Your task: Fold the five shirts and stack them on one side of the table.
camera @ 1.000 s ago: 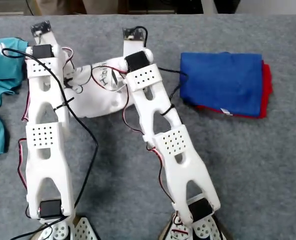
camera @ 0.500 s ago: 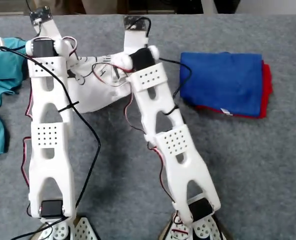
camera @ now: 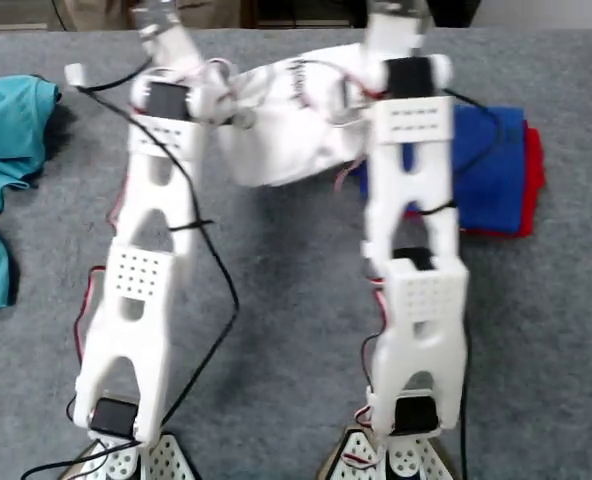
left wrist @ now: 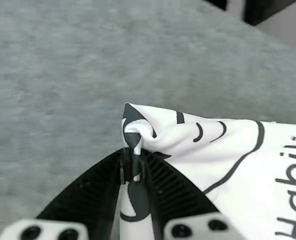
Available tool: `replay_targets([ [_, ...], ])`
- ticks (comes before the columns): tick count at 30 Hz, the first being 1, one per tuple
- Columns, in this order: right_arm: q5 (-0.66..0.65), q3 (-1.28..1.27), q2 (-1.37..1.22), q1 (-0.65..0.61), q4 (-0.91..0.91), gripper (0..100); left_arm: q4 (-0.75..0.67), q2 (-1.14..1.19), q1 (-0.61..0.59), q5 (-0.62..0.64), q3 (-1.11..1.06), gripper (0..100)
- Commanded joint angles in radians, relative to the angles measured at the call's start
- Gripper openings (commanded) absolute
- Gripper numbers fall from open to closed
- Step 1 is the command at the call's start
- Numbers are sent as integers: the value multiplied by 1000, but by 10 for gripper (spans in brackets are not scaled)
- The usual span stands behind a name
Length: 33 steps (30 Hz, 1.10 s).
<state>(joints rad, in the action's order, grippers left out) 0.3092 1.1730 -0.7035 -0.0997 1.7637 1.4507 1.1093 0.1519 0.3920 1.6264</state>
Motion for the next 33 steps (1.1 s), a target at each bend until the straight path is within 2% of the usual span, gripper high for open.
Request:
replay_targets([
  [1, -41, -73, 130, 165, 23, 1, -87, -71, 91, 12, 49, 18],
  [8, -124, -137, 174, 395, 20, 1, -287, -62, 292, 12, 40, 18],
  [12, -155, -137, 173, 484, 18, 1, -382, -59, 376, 12, 6, 18],
  [16, -173, -137, 173, 532, 15, 1, -539, -61, 404, 12, -137, 18],
  [20, -224, -150, 145, 533, 9, 6, -597, -70, 402, 14, -238, 18],
  [21, -238, -151, 127, 529, 9, 27, -598, -70, 400, 14, -242, 18],
  [23, -227, -151, 94, 524, 15, 134, -597, -68, 400, 14, -242, 23],
  [26, -221, -147, 68, 524, 17, 377, -528, -71, 404, 18, -241, 136],
  [29, -256, -145, 70, 513, 17, 582, -476, -71, 400, 57, -239, 157],
  [31, -256, -142, 71, 503, 17, 601, -459, -71, 387, 58, -218, 157],
  [33, -256, -125, 71, 496, 17, 562, -431, -71, 373, 58, -181, 157],
])
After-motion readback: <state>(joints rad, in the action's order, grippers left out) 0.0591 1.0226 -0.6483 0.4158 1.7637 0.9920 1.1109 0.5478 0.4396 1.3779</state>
